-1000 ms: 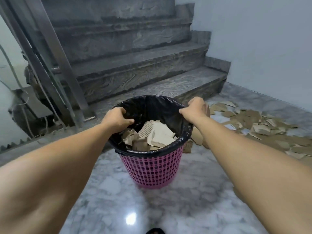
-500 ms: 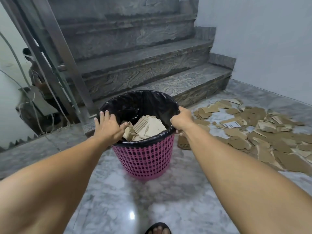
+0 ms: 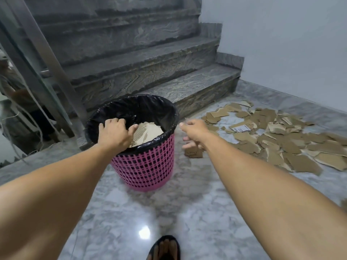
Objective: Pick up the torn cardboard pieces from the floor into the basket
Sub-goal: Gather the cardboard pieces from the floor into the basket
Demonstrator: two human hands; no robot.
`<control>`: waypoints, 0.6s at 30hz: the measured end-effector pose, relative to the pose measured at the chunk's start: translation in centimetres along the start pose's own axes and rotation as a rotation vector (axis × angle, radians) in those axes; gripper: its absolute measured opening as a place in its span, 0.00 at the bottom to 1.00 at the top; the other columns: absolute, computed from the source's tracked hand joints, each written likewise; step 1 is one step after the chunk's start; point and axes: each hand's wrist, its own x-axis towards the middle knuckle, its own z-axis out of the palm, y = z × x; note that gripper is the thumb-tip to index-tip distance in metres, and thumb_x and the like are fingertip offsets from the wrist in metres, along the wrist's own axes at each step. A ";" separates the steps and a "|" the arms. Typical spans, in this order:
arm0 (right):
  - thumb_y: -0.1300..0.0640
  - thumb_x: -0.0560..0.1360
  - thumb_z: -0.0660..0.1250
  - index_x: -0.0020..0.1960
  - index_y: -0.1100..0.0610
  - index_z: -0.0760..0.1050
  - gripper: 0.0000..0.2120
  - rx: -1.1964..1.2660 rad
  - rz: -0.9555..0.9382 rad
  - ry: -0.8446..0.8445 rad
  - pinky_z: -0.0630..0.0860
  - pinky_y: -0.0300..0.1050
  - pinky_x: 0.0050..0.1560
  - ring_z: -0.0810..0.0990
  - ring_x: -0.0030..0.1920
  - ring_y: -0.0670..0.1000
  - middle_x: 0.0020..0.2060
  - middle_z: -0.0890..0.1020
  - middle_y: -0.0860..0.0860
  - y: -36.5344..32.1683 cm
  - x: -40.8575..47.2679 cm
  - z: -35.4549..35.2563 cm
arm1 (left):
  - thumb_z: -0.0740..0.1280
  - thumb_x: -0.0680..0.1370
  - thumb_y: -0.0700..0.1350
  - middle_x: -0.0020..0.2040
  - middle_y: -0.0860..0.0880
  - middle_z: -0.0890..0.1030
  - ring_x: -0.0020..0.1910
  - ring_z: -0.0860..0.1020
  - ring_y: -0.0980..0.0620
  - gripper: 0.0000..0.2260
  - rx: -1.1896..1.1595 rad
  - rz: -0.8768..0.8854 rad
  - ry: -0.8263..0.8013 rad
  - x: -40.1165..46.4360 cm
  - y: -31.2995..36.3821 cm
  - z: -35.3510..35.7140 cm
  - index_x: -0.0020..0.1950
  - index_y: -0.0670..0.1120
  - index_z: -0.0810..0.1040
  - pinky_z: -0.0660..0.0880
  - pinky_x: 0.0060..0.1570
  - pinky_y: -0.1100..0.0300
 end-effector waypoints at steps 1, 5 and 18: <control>0.55 0.79 0.65 0.74 0.58 0.65 0.25 0.002 0.020 0.003 0.84 0.53 0.35 0.80 0.57 0.58 0.67 0.73 0.58 0.5 -0.4 -1.5 | 0.56 0.80 0.60 0.59 0.41 0.78 0.62 0.73 0.41 0.25 -0.066 0.054 0.029 -0.1 1.5 -0.4 0.60 0.41 0.77 0.69 0.61 0.45; 0.56 0.79 0.65 0.60 0.59 0.74 0.12 -0.136 0.112 0.018 0.83 0.55 0.39 0.81 0.48 0.55 0.53 0.77 0.56 3.0 -2.2 -8.3 | 0.63 0.78 0.56 0.43 0.45 0.80 0.44 0.77 0.45 0.17 -0.258 0.250 0.088 -1.3 7.8 -1.8 0.44 0.43 0.79 0.72 0.40 0.55; 0.54 0.75 0.72 0.55 0.64 0.74 0.16 -0.496 0.448 0.159 0.81 0.51 0.35 0.81 0.46 0.55 0.51 0.76 0.57 17.5 -4.0 -25.0 | 0.69 0.74 0.57 0.46 0.46 0.78 0.42 0.75 0.47 0.15 -0.245 0.489 -0.575 -2.7 24.8 9.9 0.45 0.45 0.78 0.70 0.36 0.57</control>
